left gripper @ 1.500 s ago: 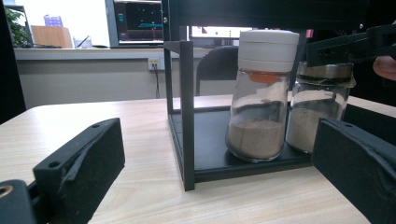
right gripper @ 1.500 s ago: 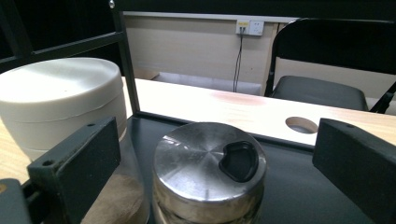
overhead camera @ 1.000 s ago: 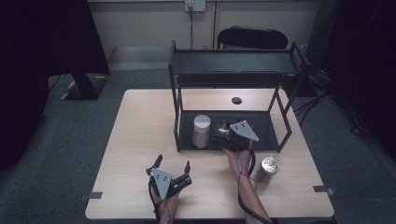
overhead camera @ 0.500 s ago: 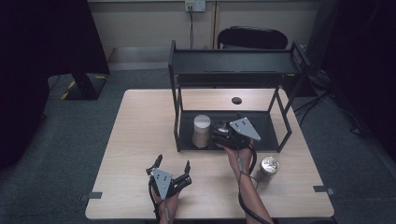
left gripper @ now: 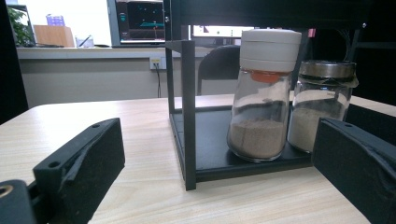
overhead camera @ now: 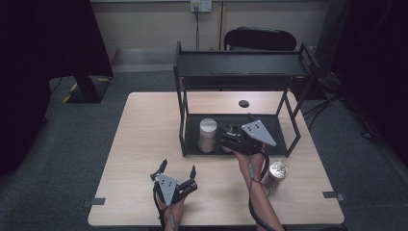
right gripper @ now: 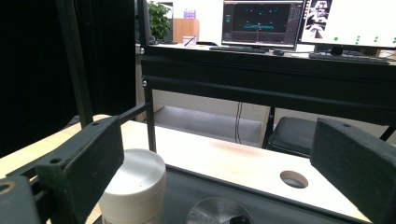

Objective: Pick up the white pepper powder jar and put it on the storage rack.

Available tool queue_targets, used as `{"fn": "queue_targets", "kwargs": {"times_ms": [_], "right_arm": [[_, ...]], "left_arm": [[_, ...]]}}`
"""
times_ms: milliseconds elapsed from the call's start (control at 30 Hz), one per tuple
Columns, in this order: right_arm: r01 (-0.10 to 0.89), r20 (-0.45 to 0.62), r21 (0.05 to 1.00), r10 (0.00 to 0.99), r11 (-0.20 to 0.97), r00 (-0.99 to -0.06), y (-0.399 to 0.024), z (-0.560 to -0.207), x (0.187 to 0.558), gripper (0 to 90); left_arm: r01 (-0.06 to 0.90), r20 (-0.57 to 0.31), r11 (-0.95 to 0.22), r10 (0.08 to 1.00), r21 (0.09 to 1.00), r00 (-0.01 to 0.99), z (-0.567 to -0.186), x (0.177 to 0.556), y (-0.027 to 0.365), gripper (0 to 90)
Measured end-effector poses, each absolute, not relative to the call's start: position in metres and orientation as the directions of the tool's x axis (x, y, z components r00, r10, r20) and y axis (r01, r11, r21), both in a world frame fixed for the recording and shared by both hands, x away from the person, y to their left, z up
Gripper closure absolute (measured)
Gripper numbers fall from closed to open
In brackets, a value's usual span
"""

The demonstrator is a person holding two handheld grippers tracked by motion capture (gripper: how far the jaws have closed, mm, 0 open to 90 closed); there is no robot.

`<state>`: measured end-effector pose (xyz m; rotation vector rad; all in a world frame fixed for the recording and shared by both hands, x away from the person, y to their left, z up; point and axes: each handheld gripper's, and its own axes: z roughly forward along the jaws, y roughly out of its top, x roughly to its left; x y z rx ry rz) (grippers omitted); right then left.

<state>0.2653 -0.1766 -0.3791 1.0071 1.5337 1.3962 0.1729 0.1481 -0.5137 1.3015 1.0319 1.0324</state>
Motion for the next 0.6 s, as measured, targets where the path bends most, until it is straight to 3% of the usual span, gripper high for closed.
{"fn": "queue_targets", "kwargs": {"times_ms": [600], "right_arm": [[-0.009, -0.069, 0.997, 0.923, 0.070, -0.378, -0.190, -0.367, 0.243, 1.8]], "left_arm": [[-0.007, -0.006, 0.007, 0.972, 1.000, 0.233, -0.514, 0.173, 0.148, 2.2]]}}
